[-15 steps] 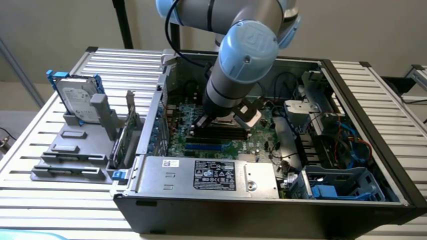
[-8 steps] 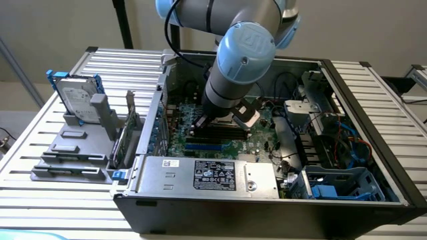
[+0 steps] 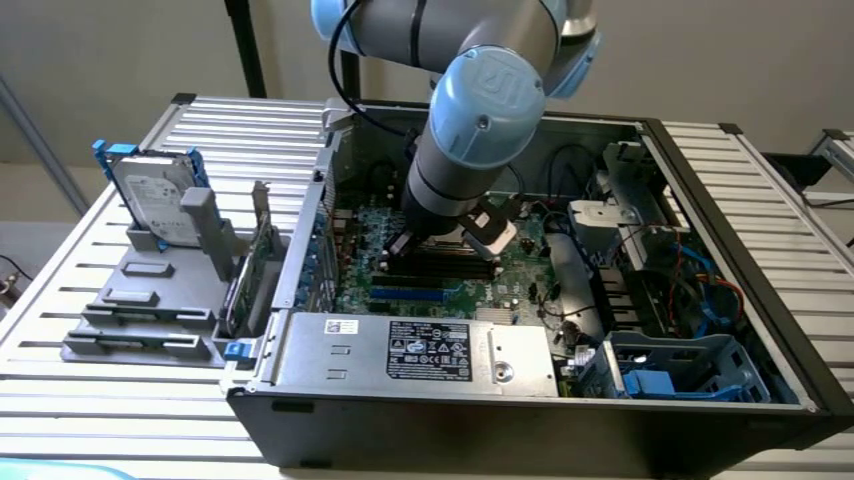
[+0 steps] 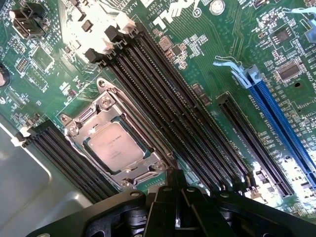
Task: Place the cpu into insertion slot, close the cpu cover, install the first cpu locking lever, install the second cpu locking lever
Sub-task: 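Install the second cpu locking lever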
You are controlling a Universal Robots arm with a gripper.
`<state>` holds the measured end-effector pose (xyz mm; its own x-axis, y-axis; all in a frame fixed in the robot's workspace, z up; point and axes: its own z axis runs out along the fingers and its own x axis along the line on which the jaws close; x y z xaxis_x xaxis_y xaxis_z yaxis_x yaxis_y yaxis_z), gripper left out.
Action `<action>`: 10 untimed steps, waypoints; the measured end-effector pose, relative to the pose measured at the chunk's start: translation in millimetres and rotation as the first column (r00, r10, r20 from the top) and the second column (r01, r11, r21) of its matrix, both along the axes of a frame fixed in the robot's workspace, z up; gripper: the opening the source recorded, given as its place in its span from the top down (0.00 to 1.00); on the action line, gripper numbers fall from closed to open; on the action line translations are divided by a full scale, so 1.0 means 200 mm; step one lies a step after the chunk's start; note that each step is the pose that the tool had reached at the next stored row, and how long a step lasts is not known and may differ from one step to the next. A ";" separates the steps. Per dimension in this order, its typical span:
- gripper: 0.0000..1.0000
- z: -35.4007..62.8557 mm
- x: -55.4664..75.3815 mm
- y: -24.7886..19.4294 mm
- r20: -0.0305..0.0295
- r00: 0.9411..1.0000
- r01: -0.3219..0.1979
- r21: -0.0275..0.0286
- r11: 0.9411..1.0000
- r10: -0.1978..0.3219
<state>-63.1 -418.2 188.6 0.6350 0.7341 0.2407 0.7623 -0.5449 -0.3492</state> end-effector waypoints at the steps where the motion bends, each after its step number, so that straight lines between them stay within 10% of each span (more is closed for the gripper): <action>1: 0.89 -0.002 0.00 0.002 0.000 1.000 0.000 -0.001 1.000 0.000; 10: 0.89 -0.007 -0.01 0.010 0.000 1.000 0.000 -0.028 1.000 0.000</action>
